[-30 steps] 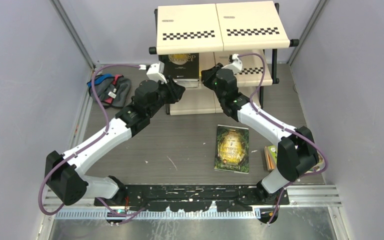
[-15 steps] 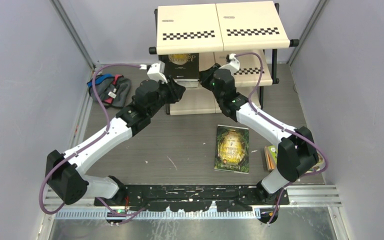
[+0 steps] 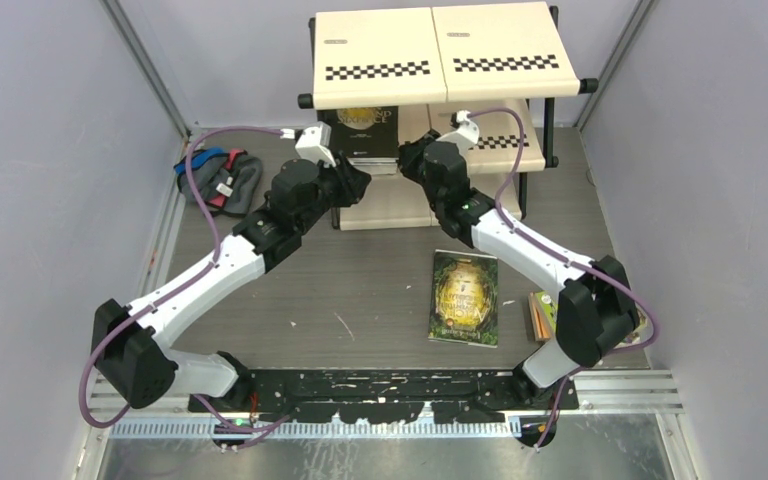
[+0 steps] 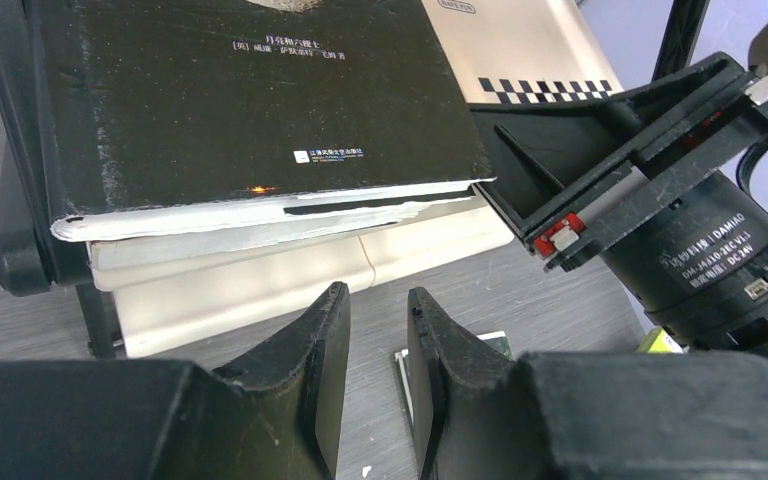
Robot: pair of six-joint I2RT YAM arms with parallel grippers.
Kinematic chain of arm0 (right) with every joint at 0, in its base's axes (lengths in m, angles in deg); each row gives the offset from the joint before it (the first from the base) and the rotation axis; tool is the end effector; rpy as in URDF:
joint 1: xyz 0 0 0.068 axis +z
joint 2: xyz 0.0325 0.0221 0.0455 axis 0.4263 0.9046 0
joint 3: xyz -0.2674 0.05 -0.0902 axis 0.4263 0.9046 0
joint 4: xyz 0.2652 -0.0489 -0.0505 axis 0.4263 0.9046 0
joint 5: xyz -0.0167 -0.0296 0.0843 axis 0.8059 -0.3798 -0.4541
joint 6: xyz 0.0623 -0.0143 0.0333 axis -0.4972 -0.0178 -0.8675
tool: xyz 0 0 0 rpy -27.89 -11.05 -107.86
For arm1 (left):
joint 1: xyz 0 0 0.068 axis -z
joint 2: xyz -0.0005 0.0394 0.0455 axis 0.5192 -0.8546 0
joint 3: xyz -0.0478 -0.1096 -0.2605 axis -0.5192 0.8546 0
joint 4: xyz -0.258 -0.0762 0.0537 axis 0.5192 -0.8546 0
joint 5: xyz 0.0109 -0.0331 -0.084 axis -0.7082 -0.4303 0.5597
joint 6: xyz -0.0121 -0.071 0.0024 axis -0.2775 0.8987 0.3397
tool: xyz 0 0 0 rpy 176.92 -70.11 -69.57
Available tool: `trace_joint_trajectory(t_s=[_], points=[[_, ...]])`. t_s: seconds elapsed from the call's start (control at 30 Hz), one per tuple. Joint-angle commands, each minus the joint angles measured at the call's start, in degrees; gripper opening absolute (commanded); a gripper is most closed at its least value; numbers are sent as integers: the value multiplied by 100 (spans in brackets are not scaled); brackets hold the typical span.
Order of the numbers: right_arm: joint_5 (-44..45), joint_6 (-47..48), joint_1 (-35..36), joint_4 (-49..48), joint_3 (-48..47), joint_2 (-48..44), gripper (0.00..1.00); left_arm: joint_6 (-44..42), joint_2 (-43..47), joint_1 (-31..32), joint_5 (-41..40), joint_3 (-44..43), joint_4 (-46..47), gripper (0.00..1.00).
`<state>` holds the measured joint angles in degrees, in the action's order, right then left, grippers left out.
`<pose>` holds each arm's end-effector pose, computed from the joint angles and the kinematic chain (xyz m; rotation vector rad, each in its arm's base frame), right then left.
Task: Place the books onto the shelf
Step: Adjust the book on the shelf.
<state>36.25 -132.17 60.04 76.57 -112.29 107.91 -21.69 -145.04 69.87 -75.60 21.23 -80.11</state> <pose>0.3467 0.2127 0.3406 0.4344 1.7098 0.6603 0.2774 -0.2084 0.3686 -0.0393 1.8119 -0.7537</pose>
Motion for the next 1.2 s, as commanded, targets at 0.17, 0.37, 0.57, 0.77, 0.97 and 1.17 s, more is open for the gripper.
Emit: trace_joint_trajectory(t_s=[0.17,0.37,0.57,0.77,0.97,1.17], points=[[844,416,105,29,223,-853,29,-45,316,-26,23,-149,179,31],[981,459,101,240,442,-1209,43,-29,557,-1,-22,-56,25,35],[1152,493,105,643,842,-1879,55,-113,1011,173,-171,161,-237,37],[1339,539,112,1382,1420,-2573,62,-141,1224,720,-460,477,-428,40],[1534,371,114,2261,2240,-3488,67,-2,1164,1451,-780,1113,-322,46],[1838,-42,112,3346,3026,-4433,69,474,897,1889,-791,1850,275,46]])
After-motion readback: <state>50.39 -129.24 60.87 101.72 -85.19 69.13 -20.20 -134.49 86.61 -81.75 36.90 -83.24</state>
